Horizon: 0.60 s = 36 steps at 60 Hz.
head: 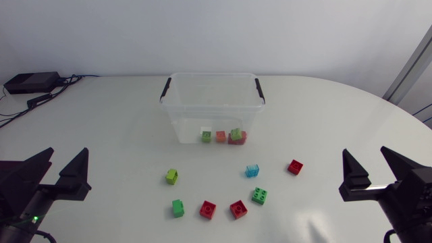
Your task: Pick up the duplo bricks and place them in the container
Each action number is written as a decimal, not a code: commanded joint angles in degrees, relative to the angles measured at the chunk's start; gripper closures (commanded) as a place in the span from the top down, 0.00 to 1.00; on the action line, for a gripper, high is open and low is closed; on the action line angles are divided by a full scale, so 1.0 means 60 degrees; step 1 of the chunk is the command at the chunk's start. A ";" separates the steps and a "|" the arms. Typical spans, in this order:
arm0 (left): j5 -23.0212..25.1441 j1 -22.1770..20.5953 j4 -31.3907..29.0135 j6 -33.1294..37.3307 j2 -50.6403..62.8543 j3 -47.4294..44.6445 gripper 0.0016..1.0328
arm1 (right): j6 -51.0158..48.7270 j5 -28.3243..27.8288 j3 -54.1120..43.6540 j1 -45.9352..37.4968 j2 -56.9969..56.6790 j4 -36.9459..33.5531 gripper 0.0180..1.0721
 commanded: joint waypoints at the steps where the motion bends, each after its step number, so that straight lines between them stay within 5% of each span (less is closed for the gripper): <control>1: -0.0039 -0.0049 -0.0006 -0.0054 -0.0094 -0.0151 0.96 | 0.0184 -0.0024 -0.0224 0.0074 -0.0064 0.0133 0.96; 22: -0.0024 -0.0137 0.0038 -0.0156 -0.0123 -0.0122 0.96 | 0.0184 0.0005 -0.0224 0.0103 -0.0079 0.0162 0.96; 36: -0.0024 -0.0753 -0.0196 -0.0449 0.1166 0.1636 0.96 | 0.0169 0.0049 0.0918 0.0133 0.0361 0.0059 0.96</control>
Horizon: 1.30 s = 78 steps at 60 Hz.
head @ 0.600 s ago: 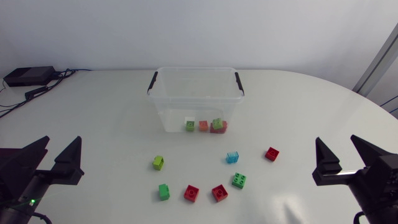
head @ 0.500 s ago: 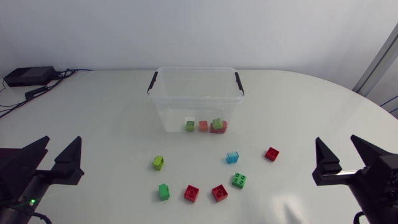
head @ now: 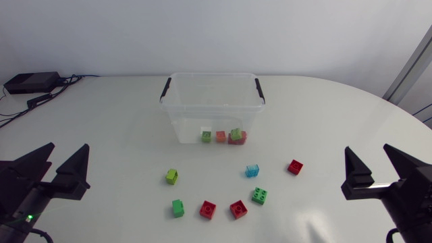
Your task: Pick up the duplo bricks and place them in the container
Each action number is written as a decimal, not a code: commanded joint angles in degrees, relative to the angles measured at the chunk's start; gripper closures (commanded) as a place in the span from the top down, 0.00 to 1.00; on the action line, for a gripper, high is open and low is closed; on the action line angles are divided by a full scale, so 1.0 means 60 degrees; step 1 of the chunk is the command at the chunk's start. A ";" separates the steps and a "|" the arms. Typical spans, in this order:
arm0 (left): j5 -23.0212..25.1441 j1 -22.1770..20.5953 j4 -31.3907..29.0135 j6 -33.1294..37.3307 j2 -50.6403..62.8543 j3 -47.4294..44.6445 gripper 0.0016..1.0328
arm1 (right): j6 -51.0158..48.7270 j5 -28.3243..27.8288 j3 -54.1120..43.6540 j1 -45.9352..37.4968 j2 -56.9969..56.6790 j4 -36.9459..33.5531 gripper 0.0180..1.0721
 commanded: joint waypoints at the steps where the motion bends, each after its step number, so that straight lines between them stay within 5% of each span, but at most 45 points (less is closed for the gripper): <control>1: -0.0024 -0.0254 0.0037 -0.0325 0.1139 0.1182 0.96 | 0.0169 0.0013 0.0777 0.0104 0.0460 0.0085 0.96; 22: -0.0009 -0.1294 -0.0535 -0.0311 0.6881 0.4024 0.93 | 0.0198 0.0057 0.3297 0.0192 0.5367 0.0188 0.95; 39: -0.0009 -0.2524 -0.4094 -0.0472 1.1085 0.6441 0.93 | 0.0418 0.0276 0.3736 0.0133 0.6979 -0.0472 0.95; 50: -0.0244 -0.3125 -0.6936 -0.1029 1.4645 0.8975 0.93 | 0.0374 0.0189 0.4967 0.0338 0.8590 -0.2552 0.95; 61: -0.0537 -0.3857 -0.6980 -0.1307 1.5890 0.9810 0.90 | 0.0052 -0.0075 0.5889 0.0323 1.0187 -0.3914 0.95; 78: -0.0522 -0.4311 -0.6892 -0.1995 1.7311 1.0454 0.73 | -0.0739 -0.1686 0.5567 0.0001 1.0231 -0.3460 0.95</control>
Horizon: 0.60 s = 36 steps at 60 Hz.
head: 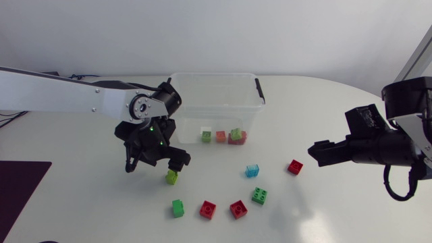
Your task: Pick up the duplo bricks and place them in the container
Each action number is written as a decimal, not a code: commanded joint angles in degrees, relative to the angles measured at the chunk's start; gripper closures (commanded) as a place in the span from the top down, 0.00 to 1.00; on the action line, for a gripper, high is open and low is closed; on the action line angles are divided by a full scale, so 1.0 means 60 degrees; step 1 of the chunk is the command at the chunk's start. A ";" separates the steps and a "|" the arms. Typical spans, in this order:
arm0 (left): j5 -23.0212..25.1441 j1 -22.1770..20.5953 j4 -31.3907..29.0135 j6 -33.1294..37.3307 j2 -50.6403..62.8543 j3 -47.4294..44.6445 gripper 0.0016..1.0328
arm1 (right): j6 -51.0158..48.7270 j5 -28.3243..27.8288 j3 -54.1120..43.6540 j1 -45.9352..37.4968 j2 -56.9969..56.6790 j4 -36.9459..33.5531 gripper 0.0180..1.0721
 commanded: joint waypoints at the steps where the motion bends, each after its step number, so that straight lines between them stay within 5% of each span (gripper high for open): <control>1: -0.0023 -0.0100 -0.0047 -0.0436 0.0561 0.0265 0.72 | -0.0324 -0.0175 -0.0123 -0.0159 0.0126 0.0128 0.95; 4: -0.0023 -0.0130 -0.0018 -0.0524 0.0825 0.0280 0.63 | -0.0324 -0.0175 -0.0035 -0.0174 0.0404 0.0143 0.95; 14: -0.0023 -0.0335 0.0114 -0.0641 0.1147 0.0265 0.56 | -0.0339 -0.0043 0.0111 -0.0174 0.1122 0.0201 0.95; 36: 0.0153 -0.0584 0.0099 -0.0495 0.1220 0.0441 0.25 | -0.1320 -0.0043 0.0566 0.0148 0.2762 0.0392 0.92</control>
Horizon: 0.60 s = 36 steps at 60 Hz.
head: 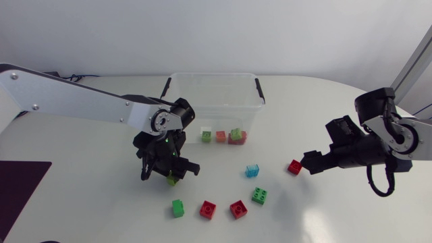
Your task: Pick up the duplo bricks and place them in the container
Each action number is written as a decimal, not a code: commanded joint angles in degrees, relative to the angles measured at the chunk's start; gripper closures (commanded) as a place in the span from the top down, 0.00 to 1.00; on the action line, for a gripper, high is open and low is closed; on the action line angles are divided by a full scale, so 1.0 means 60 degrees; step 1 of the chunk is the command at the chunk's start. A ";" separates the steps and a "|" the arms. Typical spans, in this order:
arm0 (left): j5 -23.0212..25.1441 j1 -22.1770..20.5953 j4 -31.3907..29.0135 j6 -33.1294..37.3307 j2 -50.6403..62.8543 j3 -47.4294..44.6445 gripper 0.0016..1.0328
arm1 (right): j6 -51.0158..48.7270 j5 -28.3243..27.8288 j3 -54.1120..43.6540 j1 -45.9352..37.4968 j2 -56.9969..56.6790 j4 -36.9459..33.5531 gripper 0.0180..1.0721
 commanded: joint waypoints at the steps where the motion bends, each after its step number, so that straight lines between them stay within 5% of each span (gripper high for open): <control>1: 0.0025 -0.0081 -0.0254 -0.0080 0.0157 0.0343 0.25 | -0.0690 -0.0032 0.0351 0.0229 0.0450 0.0060 0.92; 12: 0.0025 -0.0052 -0.0371 0.0023 -0.0180 0.0357 0.24 | -0.2536 -0.0076 0.0849 0.0610 0.1241 -0.0042 0.92; 22: 0.0025 -0.0022 -0.0899 0.0008 -0.1367 0.0914 0.24 | -0.4397 -0.0662 0.2343 0.0024 0.2735 -0.1375 0.92; 36: 0.0025 -0.0022 -0.1074 0.0038 -0.2422 0.1793 0.24 | -0.5466 -0.0808 0.2665 -0.0298 0.4024 -0.1815 0.86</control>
